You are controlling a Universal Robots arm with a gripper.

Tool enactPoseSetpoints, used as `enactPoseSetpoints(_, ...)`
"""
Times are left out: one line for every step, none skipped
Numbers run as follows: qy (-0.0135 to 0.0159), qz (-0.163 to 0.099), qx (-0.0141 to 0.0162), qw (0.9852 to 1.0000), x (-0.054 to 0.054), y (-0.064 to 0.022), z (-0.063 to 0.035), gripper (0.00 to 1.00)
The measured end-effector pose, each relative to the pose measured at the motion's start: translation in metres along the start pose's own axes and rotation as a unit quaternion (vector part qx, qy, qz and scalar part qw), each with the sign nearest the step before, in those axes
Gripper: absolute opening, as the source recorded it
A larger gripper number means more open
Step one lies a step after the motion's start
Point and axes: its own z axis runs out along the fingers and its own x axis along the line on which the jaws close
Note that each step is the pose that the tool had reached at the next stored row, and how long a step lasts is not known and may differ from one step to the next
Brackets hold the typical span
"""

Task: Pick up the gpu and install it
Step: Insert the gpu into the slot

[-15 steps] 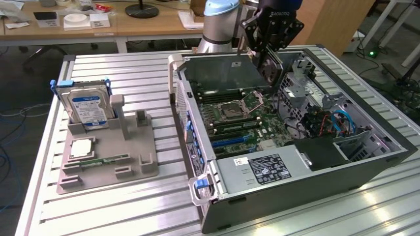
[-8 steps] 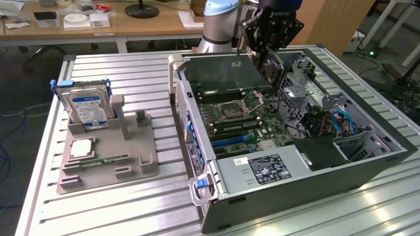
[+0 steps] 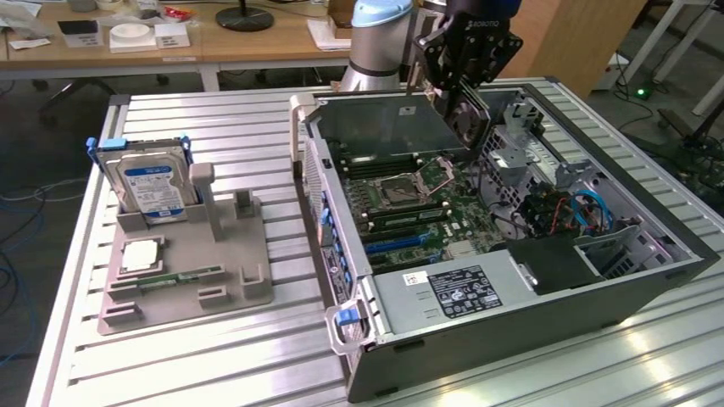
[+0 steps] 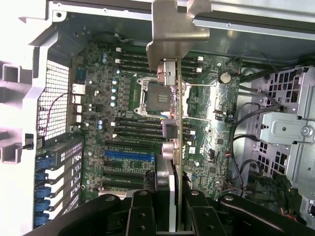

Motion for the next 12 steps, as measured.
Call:
enactPoseSetpoints(0.0,-0.002,0.0,1.0,0.0,0.0,0.0,0.28)
enactPoseSetpoints(-0.0001,-0.004,0.0,1.0,0.0,0.0,0.0,0.28)
enactPoseSetpoints(-0.0001,-0.005,0.0,1.0,0.0,0.0,0.0,0.28)
enactPoseSetpoints(-0.0002,-0.007,-0.0001,1.0,0.0,0.0,0.0,0.28)
enactPoseSetpoints(-0.0002,-0.009,-0.0001,1.0,0.0,0.0,0.0,0.28)
enactPoseSetpoints(-0.0002,-0.01,-0.0001,0.9999,0.0,0.0,0.0,0.28)
enactPoseSetpoints(-0.0003,-0.012,-0.0001,0.9999,0.0,-0.0001,0.0,0.28)
enactPoseSetpoints(-0.0003,-0.013,-0.0001,0.9999,0.0,-0.0001,0.0,0.28)
enactPoseSetpoints(-0.0003,-0.015,-0.0001,0.9999,0.0,-0.0001,0.0,0.28)
enactPoseSetpoints(-0.0004,-0.017,-0.0001,0.9999,0.0,-0.0001,0.0,0.28)
enactPoseSetpoints(-0.0004,-0.019,-0.0001,0.9998,0.0,-0.0001,0.0,0.28)
enactPoseSetpoints(-0.0005,-0.02,-0.0002,0.9998,0.0,-0.0001,0.0,0.28)
